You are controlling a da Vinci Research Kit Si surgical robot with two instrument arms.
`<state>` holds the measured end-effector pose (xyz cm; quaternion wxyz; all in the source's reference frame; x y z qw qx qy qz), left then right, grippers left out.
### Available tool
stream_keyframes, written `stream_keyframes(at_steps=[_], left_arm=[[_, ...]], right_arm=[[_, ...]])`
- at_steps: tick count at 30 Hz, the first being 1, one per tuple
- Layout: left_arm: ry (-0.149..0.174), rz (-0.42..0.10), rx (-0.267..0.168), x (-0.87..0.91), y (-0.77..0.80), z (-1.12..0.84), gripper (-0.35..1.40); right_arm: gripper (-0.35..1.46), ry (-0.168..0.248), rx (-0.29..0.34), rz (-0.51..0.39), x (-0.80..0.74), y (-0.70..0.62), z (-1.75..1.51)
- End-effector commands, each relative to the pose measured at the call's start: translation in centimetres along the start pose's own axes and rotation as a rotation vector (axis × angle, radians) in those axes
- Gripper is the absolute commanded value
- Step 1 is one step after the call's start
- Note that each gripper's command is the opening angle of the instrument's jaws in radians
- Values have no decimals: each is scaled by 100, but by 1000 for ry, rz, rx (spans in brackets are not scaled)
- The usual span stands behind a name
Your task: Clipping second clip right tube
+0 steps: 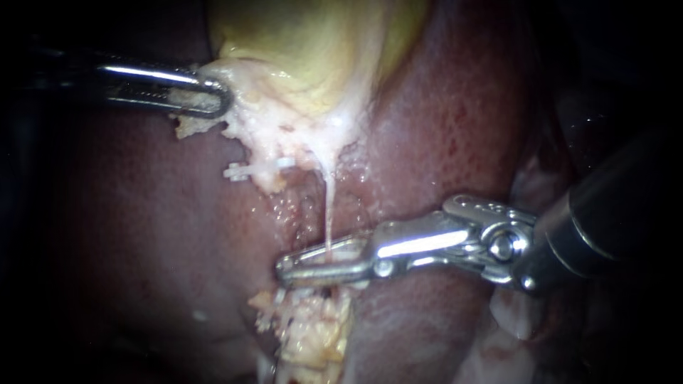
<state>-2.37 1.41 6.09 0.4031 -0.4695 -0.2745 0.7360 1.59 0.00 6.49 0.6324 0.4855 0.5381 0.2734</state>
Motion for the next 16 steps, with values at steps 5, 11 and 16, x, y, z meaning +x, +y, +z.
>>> stream_keyframes(at_steps=[5, 11, 16], left_arm=[[0, 0, 1, 0, 0, 0, -35], [0, 0, 1, 0, 0, 0, -35], [0, 0, 1, 0, 0, 0, -35]], right_arm=[[-35, 0, 1, -1, 1, 0, -1], [-35, -1, 1, -1, 1, 1, -1], [-35, -1, 1, -1, 1, 2, -1]])
